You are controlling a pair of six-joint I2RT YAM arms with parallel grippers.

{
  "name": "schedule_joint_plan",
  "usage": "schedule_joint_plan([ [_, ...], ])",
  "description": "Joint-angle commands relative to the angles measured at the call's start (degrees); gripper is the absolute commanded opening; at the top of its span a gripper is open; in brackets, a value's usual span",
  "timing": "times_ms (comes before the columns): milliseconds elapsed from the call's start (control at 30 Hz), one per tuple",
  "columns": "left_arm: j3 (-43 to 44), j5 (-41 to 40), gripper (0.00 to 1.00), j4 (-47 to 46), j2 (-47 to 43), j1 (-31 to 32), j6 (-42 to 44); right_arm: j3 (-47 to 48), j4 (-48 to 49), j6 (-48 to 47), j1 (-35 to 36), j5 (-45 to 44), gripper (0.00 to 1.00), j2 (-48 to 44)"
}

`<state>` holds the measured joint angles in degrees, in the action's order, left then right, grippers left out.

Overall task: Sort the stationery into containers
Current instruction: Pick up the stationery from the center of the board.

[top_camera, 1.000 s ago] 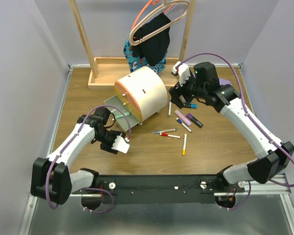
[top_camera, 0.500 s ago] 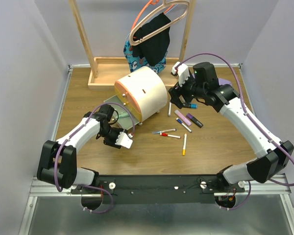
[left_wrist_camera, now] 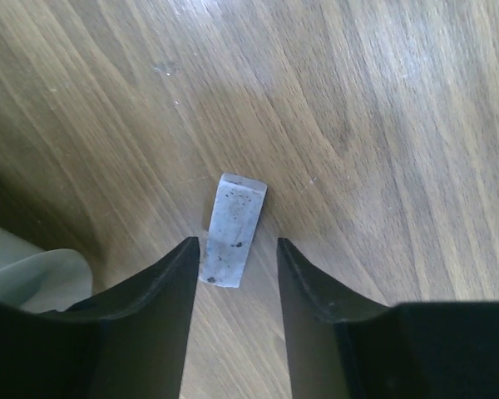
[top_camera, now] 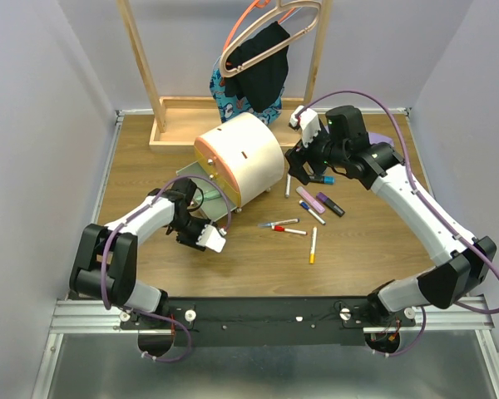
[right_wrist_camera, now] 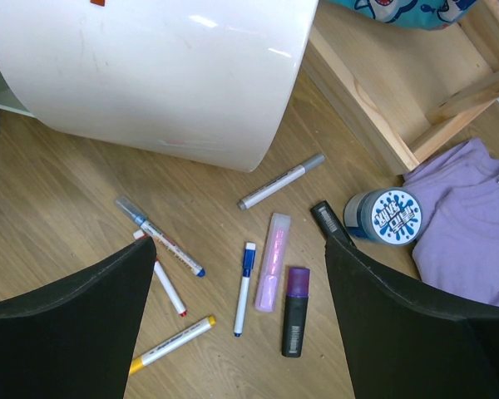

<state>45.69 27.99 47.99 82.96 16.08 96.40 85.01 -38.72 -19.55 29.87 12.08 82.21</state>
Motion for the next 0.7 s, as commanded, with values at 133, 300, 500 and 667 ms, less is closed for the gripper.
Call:
schedule_joint_plan([
  [133, -0.69, -1.62, 0.46, 0.09, 1.94, -0.34, 1.77, -0.2, -0.39, -0.22, -0.69, 0.76, 0.9, 0.84],
  [300, -1.48, -1.27, 0.45, -0.26, 2.38, -0.34, 1.51, -0.11, -0.48, -0.14, -0.69, 0.84, 0.89, 0.93],
  [500, -1.75, -1.53, 0.32, 0.96, 2.3, -0.34, 1.25, -0.64, -0.39, -0.05, -0.77, 0.93, 0.89, 0.58],
  [667, -1.75, 0.66, 0.24, 5.71, -2.88, -0.34, 0.46, -0.03, -0.48, 0.13, -0.78, 0.93, 0.88, 0.31],
])
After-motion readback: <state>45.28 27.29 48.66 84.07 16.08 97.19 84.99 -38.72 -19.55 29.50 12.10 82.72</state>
